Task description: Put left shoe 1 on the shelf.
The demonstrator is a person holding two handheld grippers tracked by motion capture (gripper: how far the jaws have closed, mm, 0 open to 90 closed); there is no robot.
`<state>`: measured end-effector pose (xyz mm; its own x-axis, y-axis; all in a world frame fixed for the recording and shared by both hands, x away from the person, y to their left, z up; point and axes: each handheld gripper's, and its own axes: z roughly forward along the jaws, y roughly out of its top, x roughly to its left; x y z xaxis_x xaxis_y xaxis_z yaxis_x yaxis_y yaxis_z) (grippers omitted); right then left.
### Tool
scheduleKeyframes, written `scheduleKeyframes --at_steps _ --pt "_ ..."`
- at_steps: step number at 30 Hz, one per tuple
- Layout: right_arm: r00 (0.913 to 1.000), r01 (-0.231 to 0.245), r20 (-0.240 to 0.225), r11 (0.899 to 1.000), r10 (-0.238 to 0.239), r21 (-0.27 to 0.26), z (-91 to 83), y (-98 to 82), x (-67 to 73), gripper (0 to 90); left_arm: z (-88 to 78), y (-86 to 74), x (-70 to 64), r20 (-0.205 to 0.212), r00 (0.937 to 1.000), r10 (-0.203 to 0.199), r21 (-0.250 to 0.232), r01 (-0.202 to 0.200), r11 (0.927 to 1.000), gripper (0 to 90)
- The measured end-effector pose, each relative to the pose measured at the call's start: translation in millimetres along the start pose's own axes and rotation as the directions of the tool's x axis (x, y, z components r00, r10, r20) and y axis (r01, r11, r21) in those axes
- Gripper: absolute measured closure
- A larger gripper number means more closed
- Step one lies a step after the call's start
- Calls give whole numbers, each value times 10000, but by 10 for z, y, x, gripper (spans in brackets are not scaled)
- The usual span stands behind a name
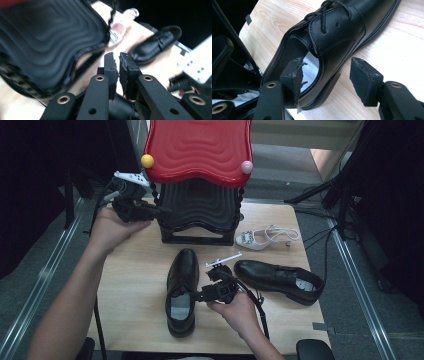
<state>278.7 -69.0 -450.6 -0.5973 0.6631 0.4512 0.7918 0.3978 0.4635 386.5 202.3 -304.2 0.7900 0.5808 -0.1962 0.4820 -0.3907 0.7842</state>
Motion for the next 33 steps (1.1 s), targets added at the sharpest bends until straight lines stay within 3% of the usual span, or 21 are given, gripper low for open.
scheduleKeyframes --at_steps 2,4,10,15,23,30,33 --pt "9998 -165 -100 9999 165 37 8 0 -3 466 -36 79 36 82 10000 -27 -99 27 9999 856" --pt "9993 -330 -172 9993 332 166 19 2 -2 477 -50 145 58 -166 9999 7 -125 -10 9999 861" --pt "9995 -298 -44 9988 300 386 55 5 19 487 -91 306 131 -250 9997 -50 -271 43 9996 863" --pt "9996 -282 -2 9981 283 542 81 -3 28 485 -140 416 150 -560 9984 12 -388 -34 9992 863" --pt "9998 -215 16 9966 214 791 195 5 54 472 -226 682 218 -1227 9924 30 -610 -106 9981 868" --pt "9986 -472 272 9930 445 1085 292 35 2 483 -209 773 277 -1556 9877 -134 -627 37 9980 864" --pt "9973 -699 292 9902 668 1210 356 52 -18 491 -181 781 315 -1889 9818 -184 -500 91 9987 875"
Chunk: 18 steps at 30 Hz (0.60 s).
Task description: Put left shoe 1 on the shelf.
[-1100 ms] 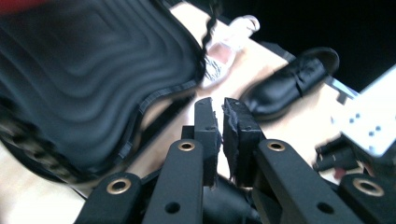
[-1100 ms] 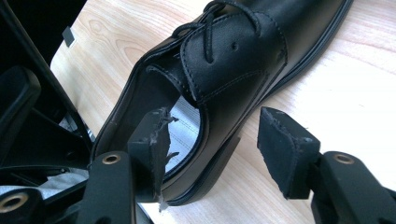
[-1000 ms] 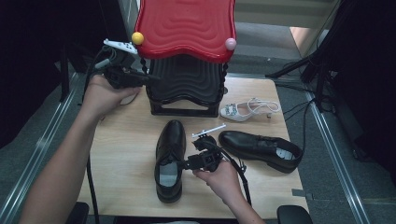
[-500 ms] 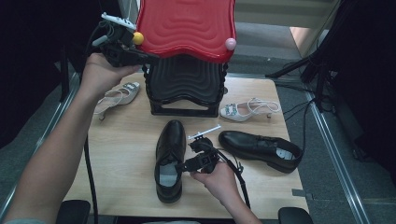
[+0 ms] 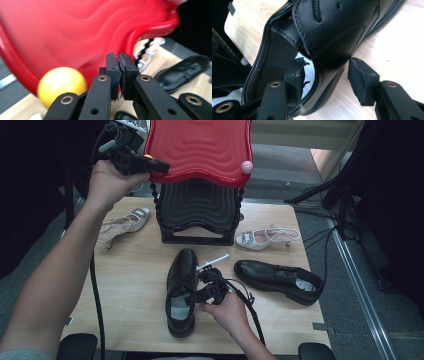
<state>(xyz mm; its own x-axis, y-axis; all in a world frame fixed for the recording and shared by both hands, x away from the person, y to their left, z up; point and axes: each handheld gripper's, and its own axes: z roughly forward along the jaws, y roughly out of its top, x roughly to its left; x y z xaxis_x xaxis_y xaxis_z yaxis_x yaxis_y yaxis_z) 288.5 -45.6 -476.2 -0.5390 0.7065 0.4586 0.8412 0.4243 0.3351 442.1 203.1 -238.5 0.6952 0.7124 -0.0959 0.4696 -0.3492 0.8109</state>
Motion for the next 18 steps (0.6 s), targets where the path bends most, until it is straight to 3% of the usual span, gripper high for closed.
scheduleKeyframes --at_steps 4,10,14,18 --pt "9994 -329 147 9993 327 165 34 40 -34 548 33 -8 38 32 9999 -123 16 123 9999 895" --pt "9986 -516 -41 9974 519 497 74 80 -78 554 44 -9 11 -206 9997 125 53 -124 9999 899" --pt "9993 -299 263 9967 280 753 130 107 -83 640 52 -7 0 -266 9995 175 62 -173 9998 899" --pt "9994 -276 211 9944 256 1021 129 118 -94 708 52 -8 -4 -303 9994 177 71 -175 9998 900"
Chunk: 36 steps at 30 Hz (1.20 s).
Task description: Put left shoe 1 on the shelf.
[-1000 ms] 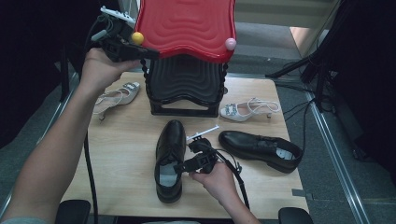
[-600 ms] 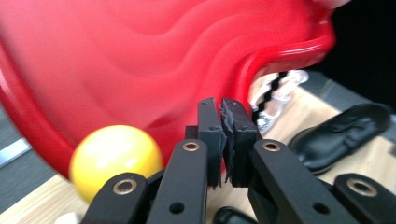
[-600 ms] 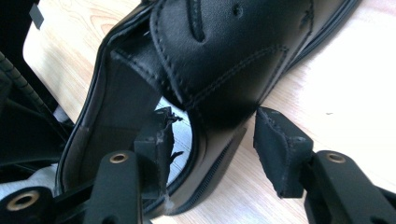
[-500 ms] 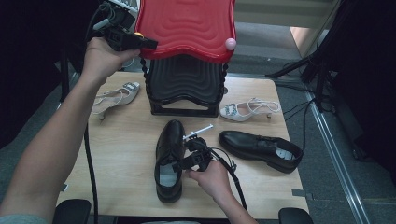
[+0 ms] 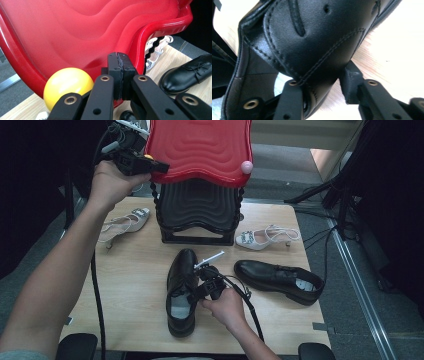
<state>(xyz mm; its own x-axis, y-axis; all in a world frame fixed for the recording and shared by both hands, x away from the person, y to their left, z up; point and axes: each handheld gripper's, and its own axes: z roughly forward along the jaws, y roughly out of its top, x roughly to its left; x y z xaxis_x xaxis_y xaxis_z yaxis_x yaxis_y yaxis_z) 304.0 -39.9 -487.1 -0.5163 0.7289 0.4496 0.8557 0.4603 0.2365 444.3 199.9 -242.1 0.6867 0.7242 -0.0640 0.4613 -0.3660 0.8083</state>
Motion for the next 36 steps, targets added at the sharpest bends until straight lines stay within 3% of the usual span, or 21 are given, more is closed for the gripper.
scheduleKeyframes --at_steps 6,10,13,16,19,22,23,25,27,31,32,36 --pt "9999 -67 155 10000 66 59 -47 7 -51 797 -1 0 -1 -29 10000 14 14 -14 10000 900" --pt "9997 -228 -7 9997 228 55 -56 27 -106 863 3 4 -9 -121 9999 22 56 -21 10000 900" --pt "9994 -257 -241 9996 259 78 -44 50 -110 874 3 2 -16 -178 9998 25 64 -24 10000 900" --pt "9999 31 -132 9998 -28 199 -43 60 -68 876 3 4 -20 -196 9998 43 94 -41 9999 900" --pt "9998 14 -202 9999 -11 167 -89 62 -47 877 2 5 -21 -210 9998 40 114 -38 9999 900" --pt "9993 -68 -363 10000 66 -48 -149 71 -64 876 3 5 -24 -220 9998 28 124 -25 9999 900" --pt "9988 -180 -455 9989 161 -429 -235 87 -92 876 4 7 -25 -231 9997 31 134 -28 9999 900" --pt "9989 -260 -400 9980 237 -571 -269 93 -94 876 4 7 -25 -237 9997 27 132 -24 9999 900" --pt "9987 -490 -215 9948 473 -890 -429 119 -88 875 4 8 -26 -255 9997 48 156 -44 9999 900" --pt "9990 -438 -29 9901 438 -1331 -586 156 -103 876 5 11 -33 -290 9996 11 180 -6 9998 900" --pt "9988 -457 74 9846 476 -1689 -702 194 -115 876 6 11 -35 -309 9995 0 182 5 9998 900" --pt "9982 -559 85 9710 595 -2323 -860 271 -140 875 6 13 -34 -306 9995 -4 207 10 9998 900"
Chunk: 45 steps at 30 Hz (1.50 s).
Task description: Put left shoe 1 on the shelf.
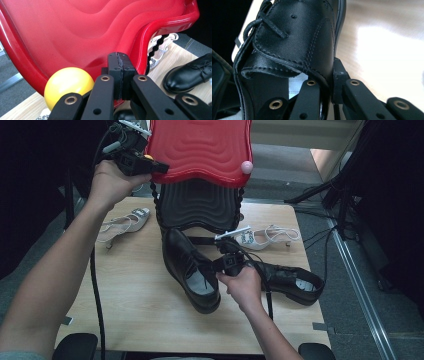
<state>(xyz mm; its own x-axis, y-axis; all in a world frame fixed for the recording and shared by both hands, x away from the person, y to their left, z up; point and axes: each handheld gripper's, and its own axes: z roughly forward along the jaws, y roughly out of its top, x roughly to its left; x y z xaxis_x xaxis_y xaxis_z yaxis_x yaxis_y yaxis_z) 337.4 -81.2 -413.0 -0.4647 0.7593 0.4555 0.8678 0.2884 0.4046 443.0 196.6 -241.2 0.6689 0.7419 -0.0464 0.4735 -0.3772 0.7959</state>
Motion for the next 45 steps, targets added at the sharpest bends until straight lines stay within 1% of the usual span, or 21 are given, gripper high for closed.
scheduleKeyframes --at_steps 2,3,12,14,15,16,18,19,20,25,27,28,30,31,34,35,36,37,39,40,45 --pt "9997 -216 62 9996 218 -199 -51 61 6 876 0 0 -1 0 10000 6 3 -6 10000 900" --pt "9999 -130 102 9996 132 -269 -68 89 1 875 -1 0 -1 1 10000 -1 8 1 10000 900" --pt "9987 -275 398 9922 326 -1219 -134 332 4 876 0 3 -2 -11 10000 9 33 -9 10000 900" --pt "9975 -402 508 9875 484 -1525 -114 392 13 876 1 3 -1 -12 10000 9 33 -9 10000 900" --pt "9975 -402 508 9875 484 -1525 -114 392 13 876 1 3 -1 -12 10000 9 33 -9 10000 900" --pt "9965 -430 626 9817 555 -1853 -83 458 19 876 0 2 -2 -12 10000 8 29 -8 10000 900" --pt "9957 -480 668 9762 634 -2116 -65 510 19 876 0 1 -1 -12 10000 14 29 -14 10000 900" --pt "9957 -480 668 9762 634 -2116 -65 510 19 876 0 1 -1 -12 10000 14 29 -14 10000 900" --pt "9950 -613 627 9698 782 -2363 -43 581 17 877 1 2 -2 -14 10000 27 28 -27 10000 900" --pt "9916 -807 713 9462 1082 -3134 24 737 38 876 0 2 -2 -16 10000 25 34 -25 10000 900" --pt "9893 -949 706 9300 1279 -3552 68 795 50 876 1 2 -1 -15 10000 35 33 -35 10000 900" --pt "9895 -892 733 9259 1245 -3672 88 825 48 876 1 2 -2 -17 10000 32 33 -32 10000 900" --pt "9875 -1107 604 9131 1457 -3924 127 883 58 877 0 1 -1 -11 10000 42 30 -42 10000 900" --pt "9859 -1208 565 9038 1574 -4106 144 910 59 876 0 0 -1 -15 10000 43 23 -43 10000 900" --pt "9812 -1253 758 8841 1777 -4501 195 996 94 876 -2 -2 -1 -8 10000 66 23 -66 10000 900" --pt "9795 -1199 902 8810 1801 -4576 213 1024 105 876 -3 -4 -2 -9 10000 59 17 -59 10000 900" --pt "9770 -1339 847 8717 1958 -4713 231 1048 111 876 -5 -5 -1 -3 10000 84 29 -84 10000 900" --pt "9760 -1298 937 8700 1968 -4757 244 1072 125 876 -5 -6 -1 1 10000 88 22 -88 10000 900" --pt "9731 -1407 918 8606 2113 -4894 273 1110 137 876 -3 -4 0 -3 9999 103 16 -103 9999 900" --pt "9706 -1566 822 8528 2262 -4983 285 1124 133 876 -2 -4 -1 -7 10000 97 18 -97 10000 900" --pt "9644 -1529 1097 8457 2407 -5113 355 1181 132 875 -5 -5 3 -13 9999 167 14 -167 9999 900"
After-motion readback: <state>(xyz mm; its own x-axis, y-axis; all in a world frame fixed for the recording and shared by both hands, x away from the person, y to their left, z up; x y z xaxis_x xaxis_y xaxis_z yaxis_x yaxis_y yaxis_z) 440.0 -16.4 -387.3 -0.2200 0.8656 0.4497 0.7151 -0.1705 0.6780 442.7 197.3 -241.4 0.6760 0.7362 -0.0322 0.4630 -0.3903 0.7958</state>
